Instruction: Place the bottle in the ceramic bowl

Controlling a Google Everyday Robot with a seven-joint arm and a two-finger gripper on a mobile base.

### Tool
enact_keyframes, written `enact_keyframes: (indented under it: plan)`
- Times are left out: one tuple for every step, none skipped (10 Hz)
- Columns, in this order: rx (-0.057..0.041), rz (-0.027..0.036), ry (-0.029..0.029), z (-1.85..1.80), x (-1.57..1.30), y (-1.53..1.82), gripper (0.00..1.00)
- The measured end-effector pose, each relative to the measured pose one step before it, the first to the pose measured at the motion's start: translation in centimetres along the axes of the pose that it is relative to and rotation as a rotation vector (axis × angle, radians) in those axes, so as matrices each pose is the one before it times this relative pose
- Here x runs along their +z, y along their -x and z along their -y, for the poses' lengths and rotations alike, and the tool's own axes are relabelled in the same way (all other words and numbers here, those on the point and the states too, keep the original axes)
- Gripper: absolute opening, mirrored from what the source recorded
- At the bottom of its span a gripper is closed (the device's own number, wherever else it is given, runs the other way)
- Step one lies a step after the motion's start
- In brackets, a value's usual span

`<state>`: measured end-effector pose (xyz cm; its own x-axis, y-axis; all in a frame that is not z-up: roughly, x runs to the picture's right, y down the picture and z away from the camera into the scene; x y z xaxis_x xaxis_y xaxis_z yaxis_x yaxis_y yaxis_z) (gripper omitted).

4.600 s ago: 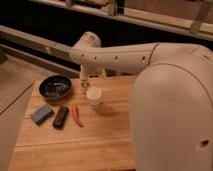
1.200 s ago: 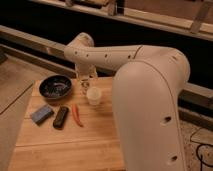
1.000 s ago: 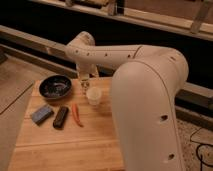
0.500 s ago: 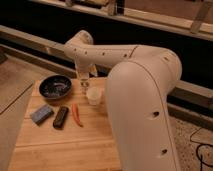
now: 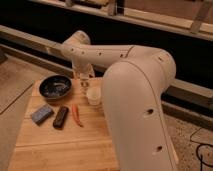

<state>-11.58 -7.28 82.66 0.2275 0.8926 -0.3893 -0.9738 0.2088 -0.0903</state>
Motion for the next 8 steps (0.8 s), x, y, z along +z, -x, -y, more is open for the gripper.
enact_keyframes:
  plan:
    - [-0.00135,-0.00485,-0.00346,0.227,0.285,-0.041,0.65]
    - [-0.00117,-0.00615,-0.00282,0.204,0.356,-0.060,0.65]
    - [-0.00033,-0.00701,-0.00400,0.191,0.387,-0.051,0.65]
    - [0.00017,-0.00405,-0.00348,0.130,0.203,-0.027,0.65]
    - [0.00017,0.00065,0.00029,-0.004,-0.037,0.022,0.65]
    - [-0.00002,-0.00022,-0.00023,0.011,0.019,-0.008,0.58]
    - [-0.00002,-0.00005,0.00023,-0.012,0.000,-0.002,0.48]
    - [0.00009,0.00012,0.00004,0.002,-0.009,0.004,0.40]
